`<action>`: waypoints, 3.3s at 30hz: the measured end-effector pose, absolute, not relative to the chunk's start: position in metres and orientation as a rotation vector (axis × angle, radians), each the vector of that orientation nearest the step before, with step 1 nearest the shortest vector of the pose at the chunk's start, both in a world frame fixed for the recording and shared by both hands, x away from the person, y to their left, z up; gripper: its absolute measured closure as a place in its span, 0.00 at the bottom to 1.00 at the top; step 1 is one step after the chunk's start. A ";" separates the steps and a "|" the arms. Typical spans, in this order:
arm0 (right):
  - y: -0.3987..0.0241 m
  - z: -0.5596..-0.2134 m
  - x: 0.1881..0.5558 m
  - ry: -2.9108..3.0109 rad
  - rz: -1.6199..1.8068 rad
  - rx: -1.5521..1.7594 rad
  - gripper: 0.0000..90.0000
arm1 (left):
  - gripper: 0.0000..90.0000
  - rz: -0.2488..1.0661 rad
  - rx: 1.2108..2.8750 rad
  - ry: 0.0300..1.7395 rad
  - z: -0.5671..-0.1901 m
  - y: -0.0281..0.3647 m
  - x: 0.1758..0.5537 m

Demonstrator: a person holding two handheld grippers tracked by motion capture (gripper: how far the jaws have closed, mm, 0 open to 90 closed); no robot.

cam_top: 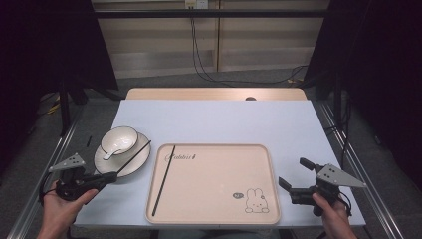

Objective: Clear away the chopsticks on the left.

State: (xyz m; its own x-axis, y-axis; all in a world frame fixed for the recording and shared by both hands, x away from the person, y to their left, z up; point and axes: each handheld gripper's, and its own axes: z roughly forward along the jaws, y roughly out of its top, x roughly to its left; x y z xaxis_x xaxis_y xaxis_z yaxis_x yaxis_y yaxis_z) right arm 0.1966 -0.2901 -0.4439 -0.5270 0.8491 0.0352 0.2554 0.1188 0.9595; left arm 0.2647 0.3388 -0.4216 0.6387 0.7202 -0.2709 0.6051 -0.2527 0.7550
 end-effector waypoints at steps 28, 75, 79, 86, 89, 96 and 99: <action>-0.289 -0.444 0.196 1.869 1.423 1.056 0.01 | 0.95 0.167 1.922 1.116 -0.403 0.240 0.247; -0.288 -0.444 0.196 1.883 1.425 1.049 0.01 | 0.95 0.190 1.993 1.506 -0.460 0.173 0.270; -0.288 -0.444 0.196 1.883 1.420 1.048 0.01 | 0.94 0.196 1.996 1.507 -0.461 0.174 0.271; -0.287 -0.444 0.197 1.882 1.418 1.045 0.01 | 0.90 0.196 1.988 1.502 -0.461 0.173 0.270; -0.288 -0.444 0.197 1.888 1.419 1.044 0.01 | 0.90 0.187 1.996 1.494 -0.461 0.174 0.271; -0.288 -0.444 0.197 1.883 1.427 1.046 0.01 | 0.86 0.192 2.006 1.432 -0.460 0.175 0.271; -0.288 -0.444 0.196 1.883 1.425 1.049 0.01 | 0.80 0.190 1.995 1.360 -0.456 0.177 0.269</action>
